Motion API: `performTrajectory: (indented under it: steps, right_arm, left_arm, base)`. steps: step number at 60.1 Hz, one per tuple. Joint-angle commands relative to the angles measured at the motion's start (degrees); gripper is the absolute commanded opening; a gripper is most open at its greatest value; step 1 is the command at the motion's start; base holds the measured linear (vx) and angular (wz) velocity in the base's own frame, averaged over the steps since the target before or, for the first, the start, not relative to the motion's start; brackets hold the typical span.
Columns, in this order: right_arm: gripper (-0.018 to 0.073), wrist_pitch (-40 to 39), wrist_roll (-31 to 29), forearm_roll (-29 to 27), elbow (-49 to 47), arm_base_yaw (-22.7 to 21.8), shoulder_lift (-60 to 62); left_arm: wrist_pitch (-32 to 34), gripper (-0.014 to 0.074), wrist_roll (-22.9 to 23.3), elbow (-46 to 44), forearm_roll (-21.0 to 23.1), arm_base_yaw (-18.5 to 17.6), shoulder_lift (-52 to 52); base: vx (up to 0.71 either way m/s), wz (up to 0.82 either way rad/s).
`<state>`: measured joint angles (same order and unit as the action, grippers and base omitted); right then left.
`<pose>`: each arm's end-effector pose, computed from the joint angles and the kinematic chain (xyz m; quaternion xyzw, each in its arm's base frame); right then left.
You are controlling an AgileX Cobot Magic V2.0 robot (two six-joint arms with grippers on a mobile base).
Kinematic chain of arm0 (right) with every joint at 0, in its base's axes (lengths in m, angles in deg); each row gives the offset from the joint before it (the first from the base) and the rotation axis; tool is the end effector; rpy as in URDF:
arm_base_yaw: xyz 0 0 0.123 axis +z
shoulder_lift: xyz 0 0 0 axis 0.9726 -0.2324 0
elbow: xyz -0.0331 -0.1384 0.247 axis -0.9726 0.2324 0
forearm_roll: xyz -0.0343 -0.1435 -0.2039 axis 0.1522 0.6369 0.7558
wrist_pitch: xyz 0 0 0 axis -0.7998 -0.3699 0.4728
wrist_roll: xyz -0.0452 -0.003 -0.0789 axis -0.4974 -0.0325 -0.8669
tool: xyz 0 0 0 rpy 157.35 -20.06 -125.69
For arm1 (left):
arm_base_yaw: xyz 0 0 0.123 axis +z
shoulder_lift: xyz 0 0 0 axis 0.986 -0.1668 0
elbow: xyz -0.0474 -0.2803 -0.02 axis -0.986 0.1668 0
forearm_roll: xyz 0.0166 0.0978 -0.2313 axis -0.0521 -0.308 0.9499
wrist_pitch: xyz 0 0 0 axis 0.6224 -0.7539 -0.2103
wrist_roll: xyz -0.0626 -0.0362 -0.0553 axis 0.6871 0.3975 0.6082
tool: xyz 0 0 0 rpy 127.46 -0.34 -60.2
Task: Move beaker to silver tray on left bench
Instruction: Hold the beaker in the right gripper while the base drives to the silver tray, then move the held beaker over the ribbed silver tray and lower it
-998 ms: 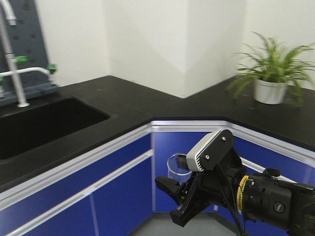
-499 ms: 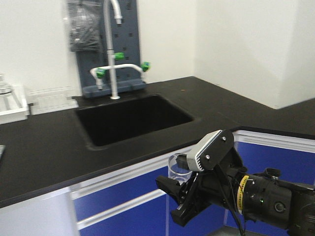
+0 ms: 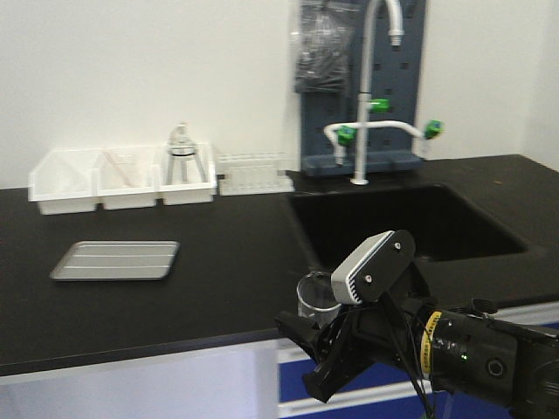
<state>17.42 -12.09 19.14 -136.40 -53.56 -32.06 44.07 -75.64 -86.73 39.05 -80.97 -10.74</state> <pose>0.2869 0.1581 0.2919 -0.3526 0.7105 0.1980 0.5759 0.0525 0.0013 0.1700 0.0292 0.8028 0.0286 0.5948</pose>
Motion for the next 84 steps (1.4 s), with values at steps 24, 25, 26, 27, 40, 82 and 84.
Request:
performTrajectory:
  steps: [24,25,26,27,40,82,84]
  right_arm:
    - [-0.0010,-2.44,0.16,-1.51,-1.58,-0.03,2.28]
    - [-0.0010,-2.44,0.16,-1.51,-1.58,-0.03,2.28]
    - [-0.0010,-2.44,0.16,-1.51,-1.58,-0.03,2.28]
    - [-0.0010,-2.44,0.16,-1.51,-1.58,-0.03,2.28]
    - [-0.0010,-2.44,0.16,-1.51,-1.58,-0.03,2.28]
    - [-0.0010,-2.44,0.16,-1.51,-1.58,-0.03,2.28]
    - [-0.0010,-2.44,0.16,-1.51,-1.58,-0.03,2.28]
  left_arm:
    - [4.66,0.0001,0.10,1.14,0.16,-0.31,0.41]
    - [4.66,0.0001,0.10,1.14,0.16,-0.31,0.41]
    - [4.66,0.0001,0.10,1.14,0.16,-0.31,0.41]
    - [4.66,0.0001,0.10,1.14,0.16,-0.31,0.41]
    - [4.61,0.0001,0.10,1.14,0.16,-0.31,0.40]
    - [4.61,0.0001,0.10,1.14,0.16,-0.31,0.40]
    - [4.61,0.0001,0.10,1.14,0.16,-0.31,0.40]
  base:
    - [0.18,0.44]
    - [0.21,0.30]
    - [0.21,0.28]
    - [0.22,0.27]
    - [0.25,0.18]
    - [0.26,0.07]
    - [0.18,-0.01]
